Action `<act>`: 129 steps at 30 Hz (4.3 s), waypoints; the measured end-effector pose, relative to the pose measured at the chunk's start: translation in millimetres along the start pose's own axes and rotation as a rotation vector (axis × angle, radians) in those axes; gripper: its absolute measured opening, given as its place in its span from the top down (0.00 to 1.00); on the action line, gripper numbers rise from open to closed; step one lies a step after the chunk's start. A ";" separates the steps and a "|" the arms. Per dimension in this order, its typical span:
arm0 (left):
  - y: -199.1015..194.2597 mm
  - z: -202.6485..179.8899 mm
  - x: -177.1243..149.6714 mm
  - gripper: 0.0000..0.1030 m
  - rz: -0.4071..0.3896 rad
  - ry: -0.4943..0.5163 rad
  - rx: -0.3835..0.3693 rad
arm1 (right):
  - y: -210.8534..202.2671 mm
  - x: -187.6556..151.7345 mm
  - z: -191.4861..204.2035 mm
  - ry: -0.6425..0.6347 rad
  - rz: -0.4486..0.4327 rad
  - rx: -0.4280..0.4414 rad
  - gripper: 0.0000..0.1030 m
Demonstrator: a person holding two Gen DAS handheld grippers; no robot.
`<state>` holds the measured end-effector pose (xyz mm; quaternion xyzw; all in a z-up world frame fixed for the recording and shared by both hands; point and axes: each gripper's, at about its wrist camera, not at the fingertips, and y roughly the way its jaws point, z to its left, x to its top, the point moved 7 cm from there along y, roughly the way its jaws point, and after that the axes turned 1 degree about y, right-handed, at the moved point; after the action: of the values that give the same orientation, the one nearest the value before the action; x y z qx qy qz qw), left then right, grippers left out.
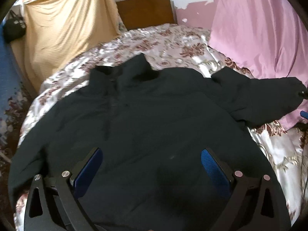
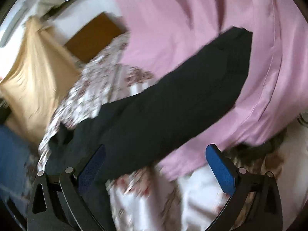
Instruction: Fold large clothes
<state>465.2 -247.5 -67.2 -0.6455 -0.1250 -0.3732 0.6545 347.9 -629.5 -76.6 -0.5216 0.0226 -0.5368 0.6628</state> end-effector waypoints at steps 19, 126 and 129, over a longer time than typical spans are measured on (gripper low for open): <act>141.7 -85.3 18.5 0.00 0.183 -0.009 -0.168 | 73.6 37.6 -42.2 0.381 -0.125 -0.017 0.85; -44.4 458.1 -264.8 0.00 -0.092 -1.246 -0.049 | 41.3 -282.2 390.4 -0.865 0.054 0.179 0.03; -38.1 473.0 -267.1 0.00 -0.163 -1.315 -0.068 | 66.0 -289.2 423.6 -0.833 0.039 0.177 0.03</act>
<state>406.6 288.0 -147.0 -0.7474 -0.5352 0.0466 0.3908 520.9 -142.3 -84.5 -0.6347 -0.2834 -0.2672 0.6675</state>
